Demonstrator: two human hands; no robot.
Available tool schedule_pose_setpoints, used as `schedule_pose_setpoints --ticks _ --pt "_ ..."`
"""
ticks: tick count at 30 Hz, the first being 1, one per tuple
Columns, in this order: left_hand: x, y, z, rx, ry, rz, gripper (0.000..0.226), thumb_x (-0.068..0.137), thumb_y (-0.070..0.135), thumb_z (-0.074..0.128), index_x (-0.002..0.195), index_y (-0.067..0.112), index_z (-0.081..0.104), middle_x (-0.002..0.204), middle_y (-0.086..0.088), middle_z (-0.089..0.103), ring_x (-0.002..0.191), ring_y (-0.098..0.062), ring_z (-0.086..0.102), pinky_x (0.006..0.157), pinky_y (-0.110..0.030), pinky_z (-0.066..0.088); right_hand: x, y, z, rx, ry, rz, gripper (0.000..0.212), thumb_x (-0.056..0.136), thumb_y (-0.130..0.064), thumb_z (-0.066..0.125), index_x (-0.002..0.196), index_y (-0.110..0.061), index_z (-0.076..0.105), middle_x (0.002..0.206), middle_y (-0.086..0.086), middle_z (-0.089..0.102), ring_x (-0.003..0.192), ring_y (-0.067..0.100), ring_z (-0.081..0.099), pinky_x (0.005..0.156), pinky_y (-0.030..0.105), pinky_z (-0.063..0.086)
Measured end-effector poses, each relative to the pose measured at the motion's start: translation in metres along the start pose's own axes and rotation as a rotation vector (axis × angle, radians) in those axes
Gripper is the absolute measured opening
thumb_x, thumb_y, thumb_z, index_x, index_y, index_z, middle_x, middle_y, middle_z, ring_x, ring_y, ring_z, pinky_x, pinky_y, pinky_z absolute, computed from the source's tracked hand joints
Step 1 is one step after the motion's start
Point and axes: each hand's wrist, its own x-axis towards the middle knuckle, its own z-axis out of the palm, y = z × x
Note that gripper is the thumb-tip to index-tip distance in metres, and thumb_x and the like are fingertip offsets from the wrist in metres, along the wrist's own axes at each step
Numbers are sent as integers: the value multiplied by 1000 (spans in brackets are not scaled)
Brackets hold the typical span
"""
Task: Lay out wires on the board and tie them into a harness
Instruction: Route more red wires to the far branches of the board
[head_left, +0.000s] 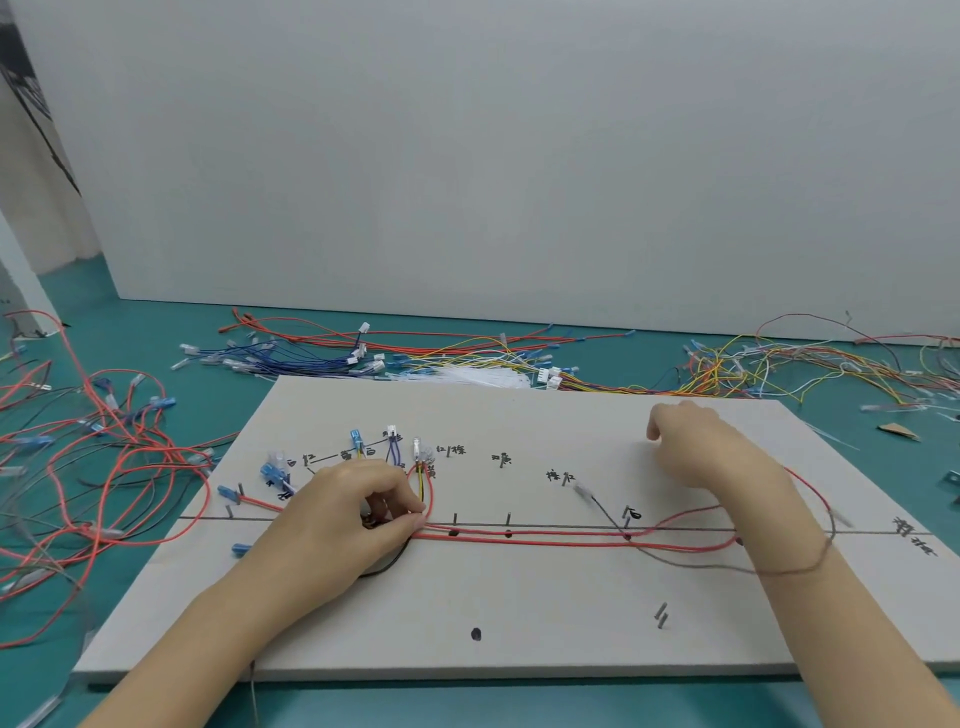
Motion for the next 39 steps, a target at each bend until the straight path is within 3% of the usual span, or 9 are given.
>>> schedule_pose_setpoints --ticks 4,8,12,16,18,22,26,33,39 --pt "0 -2 0 -3 -1 7 14 79 26 77 80 34 65 80 18 64 77 -9 59 63 -17 43 -27 -20 18 244 181 -133 7 93 -24 47 94 -21 53 97 -1 56 92 21 55 73 35 44" --pt "0 -1 0 -10 -1 9 14 79 26 77 79 34 66 80 17 63 77 -10 59 64 -18 43 -43 -22 22 414 245 -161 27 91 -39 52 71 -21 50 71 -5 58 72 18 56 61 31 42" --pt "0 0 -1 -9 -1 5 16 79 24 77 80 35 65 81 18 64 78 -10 59 65 -17 43 -49 -18 18 415 67 -169 42 92 -53 49 73 -17 56 69 -3 63 65 15 59 55 27 42" --pt "0 1 -1 -7 -2 0 17 78 25 78 81 35 66 79 16 63 78 -10 57 64 -15 40 -56 -16 16 565 -159 -195 46 78 -59 67 81 -15 55 44 -4 59 34 10 51 36 18 36" --pt "0 2 -1 -18 1 -12 19 77 24 79 81 36 66 78 14 63 76 -11 56 63 -13 39 -57 -15 18 583 -196 -228 35 77 -44 74 82 -15 55 45 -5 59 35 10 50 37 20 38" --pt "2 5 -3 -15 -4 -28 19 77 25 79 80 39 67 79 17 65 83 -10 55 68 -14 40 -56 -8 14 628 -252 -286 9 84 -20 64 87 -17 57 54 -3 62 40 13 49 38 21 37" --pt "4 9 -6 17 -40 -25 18 77 23 78 73 36 66 80 21 65 81 -9 55 66 -13 40 -55 -4 17 675 -252 -302 10 84 -7 59 92 -13 58 55 1 63 41 18 52 39 24 40" --pt "5 18 -6 10 -46 -38 21 76 15 78 72 34 70 81 19 63 73 -9 59 62 -9 41 -56 -3 17 750 -288 -283 7 89 -10 64 93 -7 60 56 3 62 44 22 61 42 26 46" --pt "8 19 -8 -6 -100 -106 17 79 19 77 69 31 69 80 23 64 78 -4 60 67 -11 43 -58 -2 33 582 -61 -355 7 91 -19 61 85 -19 59 65 -4 59 52 1 49 51 15 39"
